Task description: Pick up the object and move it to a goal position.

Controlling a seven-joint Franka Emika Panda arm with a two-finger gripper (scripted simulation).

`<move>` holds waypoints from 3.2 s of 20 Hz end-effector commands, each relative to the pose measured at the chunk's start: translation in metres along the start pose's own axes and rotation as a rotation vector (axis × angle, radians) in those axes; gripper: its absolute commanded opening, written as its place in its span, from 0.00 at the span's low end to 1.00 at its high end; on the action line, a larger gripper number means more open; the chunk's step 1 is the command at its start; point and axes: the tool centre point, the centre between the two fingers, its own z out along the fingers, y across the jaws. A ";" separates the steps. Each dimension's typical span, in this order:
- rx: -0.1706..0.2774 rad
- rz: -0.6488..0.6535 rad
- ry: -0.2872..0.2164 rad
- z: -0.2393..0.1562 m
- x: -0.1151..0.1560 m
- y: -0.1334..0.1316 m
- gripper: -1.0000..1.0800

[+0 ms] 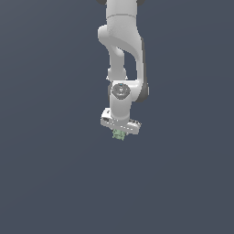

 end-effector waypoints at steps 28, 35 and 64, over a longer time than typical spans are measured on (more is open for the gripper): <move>-0.002 0.001 0.001 -0.230 -0.018 -0.047 0.00; -0.002 0.001 0.001 -0.303 -0.023 -0.063 0.00; -0.001 0.001 -0.001 -0.463 -0.026 -0.100 0.00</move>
